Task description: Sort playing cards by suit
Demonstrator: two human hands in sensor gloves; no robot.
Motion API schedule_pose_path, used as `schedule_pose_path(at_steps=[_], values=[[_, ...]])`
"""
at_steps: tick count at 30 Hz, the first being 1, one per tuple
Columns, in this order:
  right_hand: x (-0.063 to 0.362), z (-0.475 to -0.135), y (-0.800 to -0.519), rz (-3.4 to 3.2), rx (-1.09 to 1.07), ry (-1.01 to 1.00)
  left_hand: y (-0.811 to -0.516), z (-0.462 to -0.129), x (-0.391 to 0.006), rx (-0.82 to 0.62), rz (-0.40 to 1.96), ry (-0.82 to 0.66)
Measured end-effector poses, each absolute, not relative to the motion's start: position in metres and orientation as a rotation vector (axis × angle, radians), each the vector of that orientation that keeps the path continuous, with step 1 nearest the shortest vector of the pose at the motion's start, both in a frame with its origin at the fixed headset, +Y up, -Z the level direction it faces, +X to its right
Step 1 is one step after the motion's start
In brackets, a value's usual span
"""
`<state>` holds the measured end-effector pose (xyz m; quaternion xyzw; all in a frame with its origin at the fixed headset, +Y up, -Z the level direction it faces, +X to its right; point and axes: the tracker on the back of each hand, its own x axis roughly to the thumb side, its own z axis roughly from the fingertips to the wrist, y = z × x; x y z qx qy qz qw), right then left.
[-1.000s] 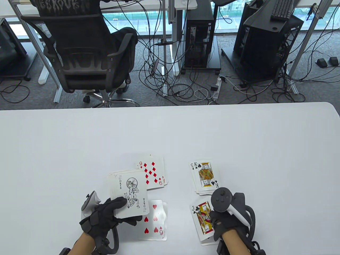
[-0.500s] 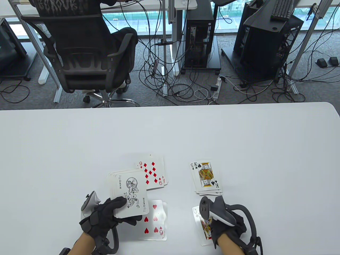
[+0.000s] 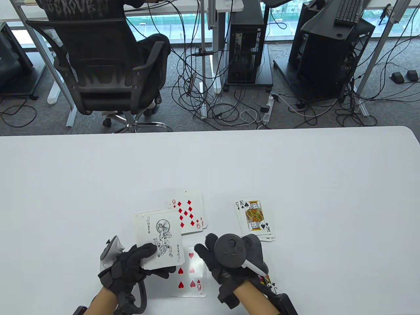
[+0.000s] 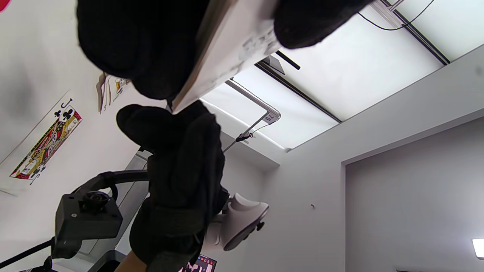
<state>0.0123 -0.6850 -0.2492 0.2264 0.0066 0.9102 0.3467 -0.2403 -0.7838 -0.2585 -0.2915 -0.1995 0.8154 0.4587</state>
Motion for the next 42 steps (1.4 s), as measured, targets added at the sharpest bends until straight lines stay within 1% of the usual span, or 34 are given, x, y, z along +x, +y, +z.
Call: schedule_pose_path(at_steps=[2,6,11,14,17,20,34,42], values=[[-0.004,-0.249,-0.686,2.243,0.6,-0.008,-0.784,-0.258,-0.24,-0.716,2.01,-0.491],[-0.024,-0.251,-0.695,2.26,0.631,0.044,-0.784,-0.259,-0.24,-0.714,2.009,-0.491],[-0.031,-0.249,-0.703,2.31,0.617,-0.127,-0.784,-0.259,-0.24,-0.71,2.011,-0.492],[-0.027,-0.249,-0.704,2.236,0.564,-0.188,-0.784,-0.259,-0.24,-0.713,2.006,-0.492],[-0.022,-0.251,-0.706,2.143,0.52,-0.172,-0.783,-0.259,-0.24,-0.716,1.996,-0.505],[-0.02,-0.251,-0.708,2.121,0.52,-0.191,-0.782,-0.259,-0.24,-0.718,1.987,-0.511],[-0.01,-0.258,-0.713,2.069,0.47,-0.15,-0.783,-0.26,-0.24,-0.713,1.982,-0.514],[0.014,-0.265,-0.709,2.088,0.389,-0.194,-0.782,-0.261,-0.242,-0.688,2.001,-0.519]])
